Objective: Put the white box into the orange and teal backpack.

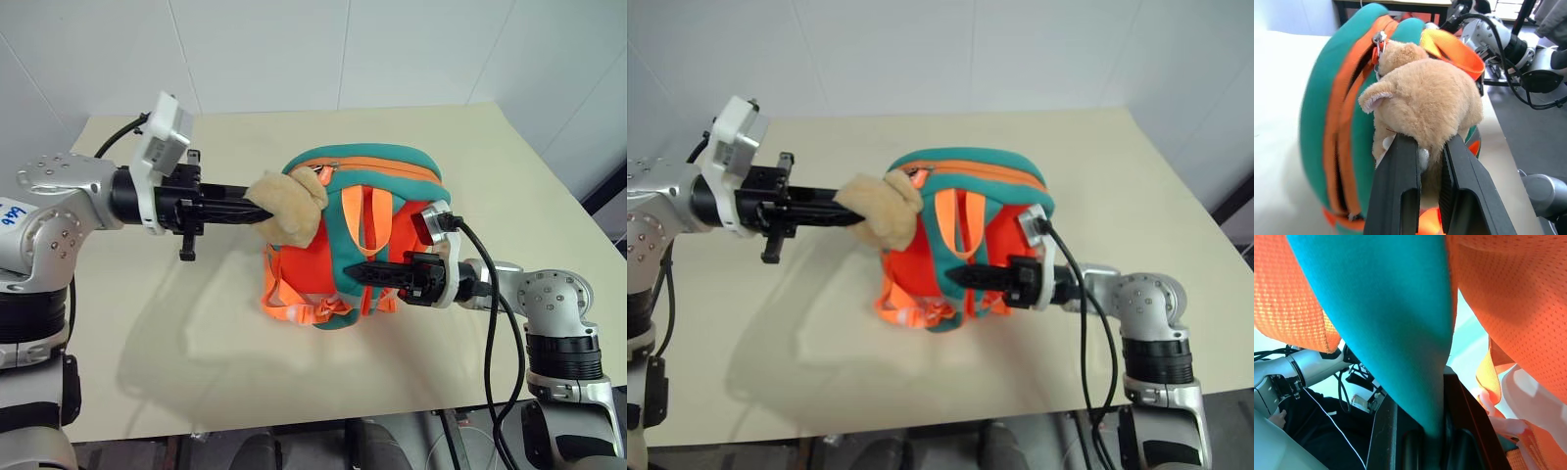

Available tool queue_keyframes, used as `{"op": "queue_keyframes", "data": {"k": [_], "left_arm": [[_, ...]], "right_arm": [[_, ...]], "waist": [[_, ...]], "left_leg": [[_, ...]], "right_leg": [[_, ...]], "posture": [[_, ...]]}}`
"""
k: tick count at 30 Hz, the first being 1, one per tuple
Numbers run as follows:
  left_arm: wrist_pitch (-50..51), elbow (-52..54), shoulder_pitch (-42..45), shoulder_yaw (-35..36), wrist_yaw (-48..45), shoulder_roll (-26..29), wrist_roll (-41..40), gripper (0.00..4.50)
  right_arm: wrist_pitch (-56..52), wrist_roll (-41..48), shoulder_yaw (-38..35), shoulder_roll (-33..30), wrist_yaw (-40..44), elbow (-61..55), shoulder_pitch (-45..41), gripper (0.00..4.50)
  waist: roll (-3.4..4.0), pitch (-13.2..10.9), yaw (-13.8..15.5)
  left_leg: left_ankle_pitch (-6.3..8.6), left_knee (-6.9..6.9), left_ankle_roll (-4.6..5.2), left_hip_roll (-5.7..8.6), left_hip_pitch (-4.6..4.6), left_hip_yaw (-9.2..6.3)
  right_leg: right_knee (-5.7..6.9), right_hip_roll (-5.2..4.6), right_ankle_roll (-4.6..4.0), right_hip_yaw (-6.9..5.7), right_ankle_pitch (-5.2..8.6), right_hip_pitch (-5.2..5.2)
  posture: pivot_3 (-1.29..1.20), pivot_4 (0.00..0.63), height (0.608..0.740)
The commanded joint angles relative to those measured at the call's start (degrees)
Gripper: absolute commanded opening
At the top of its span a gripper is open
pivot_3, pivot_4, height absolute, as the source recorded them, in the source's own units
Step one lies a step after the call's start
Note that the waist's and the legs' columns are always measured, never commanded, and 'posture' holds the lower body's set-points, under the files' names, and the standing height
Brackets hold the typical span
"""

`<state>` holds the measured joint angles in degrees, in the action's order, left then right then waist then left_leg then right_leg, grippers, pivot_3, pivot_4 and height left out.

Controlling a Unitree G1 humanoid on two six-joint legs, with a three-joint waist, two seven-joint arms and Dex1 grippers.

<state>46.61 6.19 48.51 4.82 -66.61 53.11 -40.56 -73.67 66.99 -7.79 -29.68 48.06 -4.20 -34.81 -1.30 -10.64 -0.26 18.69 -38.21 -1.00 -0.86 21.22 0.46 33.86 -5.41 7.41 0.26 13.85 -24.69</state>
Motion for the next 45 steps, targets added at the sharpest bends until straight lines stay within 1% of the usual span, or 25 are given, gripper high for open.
{"op": "queue_keyframes", "data": {"k": [1,5,11,13,15,20,23,27,28,31,33,34,36,37,39,40,41,42,43,44,45], "left_arm": [[-3.48,-4.36,-0.24,3.62,-0.72,2.96,2.51,0.15],[-4.41,-10.43,-3.31,3.94,-2.43,4.3,3.59,0.15],[-6.74,-18.04,-6.26,2.19,-5.92,5.47,6.7,0.15],[-8.74,-20.24,-8.11,0.23,-6.44,5.6,9.56,0.15],[-10.6,-21.81,-9.59,-1.77,-6.33,4.48,11.91,0.15],[-11.75,-20.62,-12.28,-4.99,-4.02,-1.65,13.6,0.15],[-13.34,-19.25,-14.73,-6.4,-3.23,-4.34,15.18,0.15],[-17.0,-17.94,-15.79,-6.36,-0.27,-8.39,16.76,0.15],[-18.28,-17.24,-16.14,-6.13,0.53,-8.9,17.33,0.15],[-23.49,-13.71,-18.45,-5.06,-0.61,-7.1,18.82,0.15],[-23.82,-11.88,-19.61,-2.37,-1.45,-5.4,17.3,0.15],[-21.89,-10.45,-20.49,-0.86,-2.6,-3.85,15.54,0.15],[-21.64,-7.84,-22.35,1.75,-4.48,-2.01,13.26,0.86],[-20.92,-6.12,-23.75,3.24,-4.71,-0.9,12.33,1.17],[-20.3,-2.37,-27.23,6.28,-4.24,0.68,11.31,1.79],[-19.82,-1.0,-28.48,7.25,-4.03,1.09,10.8,2.15],[-19.88,0.38,-29.92,8.3,-3.57,1.13,10.47,2.41],[-19.37,1.66,-31.14,9.28,-2.99,0.92,9.76,2.78],[-19.65,2.76,-32.39,10.13,-2.57,0.43,9.32,3.06],[-19.77,3.6,-33.17,10.6,-2.16,0.03,9.03,3.44],[-19.87,4.36,-33.91,10.96,-1.95,-0.47,8.51,3.72]], "right_arm": [[0.01,1.69,-1.29,0.07,-0.32,-1.85,0.58,0.54],[-0.1,2.3,-1.66,0.11,-1.1,-2.25,0.91,0.54],[-0.35,3.92,-2.33,-0.18,-2.72,-3.32,1.93,0.54],[-0.36,4.59,-2.63,-0.19,-3.48,-3.73,2.32,0.54],[-0.42,5.21,-2.91,-0.17,-4.2,-4.11,2.7,0.54],[-0.55,6.67,-3.34,-0.07,-5.88,-4.76,3.19,0.54],[-0.48,7.6,-3.56,-0.18,-6.8,-5.11,3.45,0.54],[-0.24,8.47,-3.51,-0.31,-7.72,-5.5,3.73,0.54],[-0.11,8.62,-3.48,-0.27,-7.93,-5.64,3.69,0.54],[1.03,8.73,-3.88,-0.75,-7.5,-6.74,3.21,0.54],[2.05,9.09,-4.81,-1.44,-7.06,-7.81,2.72,1.26],[2.74,9.02,-5.29,-1.99,-6.67,-8.53,2.57,1.55],[4.95,7.82,-5.87,-3.19,-5.5,-10.06,2.67,2.19],[6.56,6.22,-6.19,-4.59,-4.55,-11.21,3.02,2.6],[10.49,2.71,-7.47,-7.7,-2.29,-13.05,4.26,3.23],[11.94,1.46,-7.69,-8.9,-1.22,-13.48,4.78,3.63],[13.88,-0.74,-7.75,-10.99,0.69,-13.9,5.8,3.91],[15.59,-2.9,-7.87,-13.47,2.97,-14.09,6.97,4.31],[17.69,-5.28,-8.28,-15.9,4.98,-14.09,8.36,4.5],[19.4,-6.97,-8.49,-17.63,6.58,-13.82,9.34,4.5],[20.89,-8.57,-8.51,-19.58,8.6,-13.64,10.76,4.5]], "waist": [[0.0,0.0,-0.11],[0.0,0.0,-0.15],[0.0,0.0,-0.01],[0.0,0.0,-0.11],[0.0,0.0,-0.15],[0.0,0.0,0.07],[0.0,0.0,-0.03],[0.0,0.0,0.12],[0.0,0.0,0.16],[0.0,0.0,0.26],[0.0,0.0,0.2],[0.0,0.0,0.17],[0.0,0.0,0.01],[0.0,0.0,0.03],[0.01,0.0,0.02],[0.01,-0.01,0.08],[0.01,-0.01,0.12],[0.01,-0.01,0.18],[0.01,-0.01,0.35],[0.01,-0.01,0.46],[0.01,-0.01,0.52]], "left_leg": [[0.0,0.01,0.0,-0.01,0.0,0.01],[0.0,0.03,0.0,-0.02,-0.03,0.03],[0.0,0.02,0.01,-0.02,0.0,0.03],[0.01,0.04,0.01,-0.02,-0.01,0.04],[0.01,0.07,0.01,-0.03,-0.02,0.07],[0.01,0.02,0.02,-0.03,-0.02,0.06],[0.01,0.02,0.02,-0.03,-0.02,0.06],[0.01,0.04,0.02,-0.04,-0.01,0.06],[0.01,0.03,0.02,-0.03,-0.01,0.06],[0.01,0.0,0.02,-0.01,0.0,0.03],[0.01,0.01,0.02,0.0,0.0,0.04],[0.01,0.02,0.02,-0.01,0.01,0.04],[0.01,0.06,0.02,-0.02,0.04,0.04],[0.02,0.09,0.02,-0.04,0.04,0.07],[0.04,0.11,0.05,-0.04,0.05,0.08],[0.06,0.13,0.08,-0.04,0.06,0.09],[0.08,0.14,0.11,-0.04,0.06,0.1],[0.1,0.13,0.13,-0.04,0.05,0.12],[0.1,0.13,0.14,-0.03,0.05,0.12],[0.1,0.13,0.15,-0.03,0.05,0.1],[0.1,0.11,0.15,-0.02,0.04,0.09]], "right_leg": [[0.01,0.01,0.0,0.0,0.0,-0.02],[0.03,0.01,-0.01,0.0,0.01,-0.02],[0.02,0.0,-0.01,-0.01,0.01,-0.02],[0.0,0.0,-0.01,-0.01,0.01,-0.03],[0.01,0.0,-0.02,-0.01,0.01,-0.05],[0.05,-0.02,-0.03,-0.01,0.02,-0.03],[0.06,-0.03,-0.02,-0.01,0.01,-0.03],[0.04,-0.04,-0.02,-0.02,0.01,-0.05],[0.04,-0.05,-0.02,-0.02,0.01,-0.03],[0.03,-0.11,0.0,-0.03,0.0,0.0],[0.02,-0.13,0.0,-0.02,0.0,-0.01],[0.01,-0.12,-0.01,-0.03,0.0,-0.02],[0.0,-0.12,-0.01,-0.03,0.0,-0.07],[-0.01,-0.12,-0.01,-0.03,0.01,-0.12],[-0.03,-0.13,-0.02,-0.03,0.01,-0.14],[-0.05,-0.13,-0.03,-0.04,0.02,-0.15],[-0.07,-0.14,-0.03,-0.04,0.02,-0.14],[-0.1,-0.14,-0.03,-0.04,0.02,-0.12],[-0.12,-0.14,-0.03,-0.06,0.02,-0.09],[-0.15,-0.15,-0.04,-0.08,0.02,-0.06],[-0.17,-0.15,-0.04,-0.09,0.02,-0.02]], "posture": [[0.0,0.15,0.74],[0.0,0.15,0.74],[0.0,0.15,0.74],[0.0,0.15,0.74],[0.0,0.15,0.74],[0.0,0.15,0.74],[0.0,0.15,0.74],[0.0,0.15,0.74],[0.0,0.15,0.74],[0.0,0.15,0.74],[0.0,0.15,0.74],[0.0,0.15,0.74],[0.0,0.15,0.74],[0.0,0.15,0.74],[0.0,0.15,0.74],[0.0,0.15,0.74],[0.0,0.15,0.74],[0.0,0.15,0.74],[0.0,0.15,0.74],[0.0,0.15,0.74],[0.0,0.15,0.74]]}}
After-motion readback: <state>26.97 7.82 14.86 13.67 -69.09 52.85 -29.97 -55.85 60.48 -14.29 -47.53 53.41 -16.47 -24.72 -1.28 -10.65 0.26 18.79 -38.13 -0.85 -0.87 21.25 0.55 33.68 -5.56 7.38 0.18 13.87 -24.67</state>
